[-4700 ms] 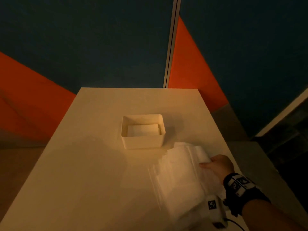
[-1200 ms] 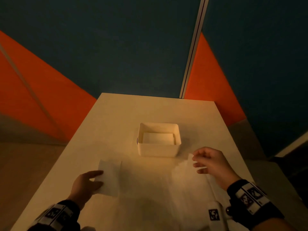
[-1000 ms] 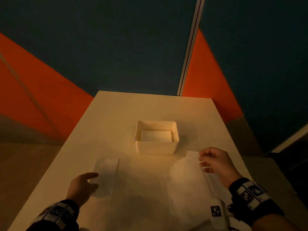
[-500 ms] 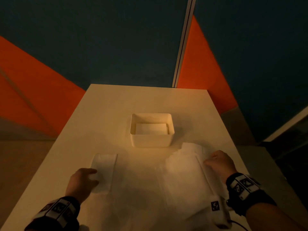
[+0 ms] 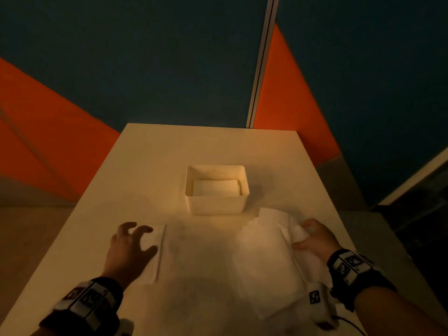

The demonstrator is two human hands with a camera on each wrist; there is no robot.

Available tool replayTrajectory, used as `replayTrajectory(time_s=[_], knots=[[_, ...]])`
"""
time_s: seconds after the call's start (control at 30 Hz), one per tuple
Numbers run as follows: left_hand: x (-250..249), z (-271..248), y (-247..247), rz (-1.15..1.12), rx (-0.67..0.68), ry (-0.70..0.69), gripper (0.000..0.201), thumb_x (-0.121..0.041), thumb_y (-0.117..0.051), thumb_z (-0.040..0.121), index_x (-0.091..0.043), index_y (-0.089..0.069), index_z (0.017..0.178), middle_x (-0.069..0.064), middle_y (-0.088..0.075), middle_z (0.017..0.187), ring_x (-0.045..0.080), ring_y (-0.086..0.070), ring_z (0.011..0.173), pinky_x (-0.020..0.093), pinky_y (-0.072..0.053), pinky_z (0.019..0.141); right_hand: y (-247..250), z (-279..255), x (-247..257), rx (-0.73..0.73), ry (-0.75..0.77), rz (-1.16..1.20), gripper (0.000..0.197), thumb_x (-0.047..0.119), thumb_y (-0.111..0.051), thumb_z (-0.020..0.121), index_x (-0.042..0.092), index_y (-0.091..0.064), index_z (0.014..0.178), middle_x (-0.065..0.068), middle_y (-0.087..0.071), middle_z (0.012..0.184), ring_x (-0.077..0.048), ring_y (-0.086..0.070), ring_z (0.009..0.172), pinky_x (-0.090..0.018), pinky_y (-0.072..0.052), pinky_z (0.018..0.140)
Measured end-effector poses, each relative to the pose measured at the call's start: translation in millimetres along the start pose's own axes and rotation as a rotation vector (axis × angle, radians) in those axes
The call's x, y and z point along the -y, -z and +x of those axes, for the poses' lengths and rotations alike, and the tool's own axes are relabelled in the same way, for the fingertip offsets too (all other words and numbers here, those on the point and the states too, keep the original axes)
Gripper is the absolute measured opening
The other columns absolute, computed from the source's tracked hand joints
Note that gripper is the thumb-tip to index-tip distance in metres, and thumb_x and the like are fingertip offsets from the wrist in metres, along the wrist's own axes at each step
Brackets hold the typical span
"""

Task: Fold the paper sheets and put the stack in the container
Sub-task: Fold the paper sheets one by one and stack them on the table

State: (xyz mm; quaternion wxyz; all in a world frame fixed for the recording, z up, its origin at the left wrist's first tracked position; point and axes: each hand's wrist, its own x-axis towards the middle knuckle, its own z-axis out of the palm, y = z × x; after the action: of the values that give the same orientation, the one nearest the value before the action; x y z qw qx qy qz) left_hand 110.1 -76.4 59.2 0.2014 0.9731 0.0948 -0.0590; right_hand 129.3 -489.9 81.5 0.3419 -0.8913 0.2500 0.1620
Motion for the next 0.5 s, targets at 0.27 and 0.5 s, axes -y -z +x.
replayTrajectory(time_s=[0.27,0.5], knots=[[-40.4,2.6,13.2,-0.143,0.048,-0.21,0.042,-0.028,-0.073,0.079,-0.028,-0.059,0.119,0.002,-0.041,0.133,0.013,-0.053,0.089,0.023,-0.043,0.079,10.4,2.4,7.2,-0.177,-0.041,0.209,0.053,-0.003,-0.075,0.073,0.004,-0.054,0.121,-0.019,-0.057,0.124,-0.036,-0.052,0.113,-0.036,-0.043,0.087],[-95.0,0.6,36.3,-0.268,0.27,-0.413,0.035,-0.031,-0.068,0.083,-0.044,-0.048,0.109,-0.015,-0.049,0.12,0.005,-0.051,0.104,0.012,-0.042,0.073,26.7,-38.5,58.9,0.129,0.28,0.298,0.05,-0.008,-0.074,0.07,0.019,-0.058,0.108,-0.009,-0.066,0.106,-0.019,-0.063,0.091,-0.032,-0.052,0.076]])
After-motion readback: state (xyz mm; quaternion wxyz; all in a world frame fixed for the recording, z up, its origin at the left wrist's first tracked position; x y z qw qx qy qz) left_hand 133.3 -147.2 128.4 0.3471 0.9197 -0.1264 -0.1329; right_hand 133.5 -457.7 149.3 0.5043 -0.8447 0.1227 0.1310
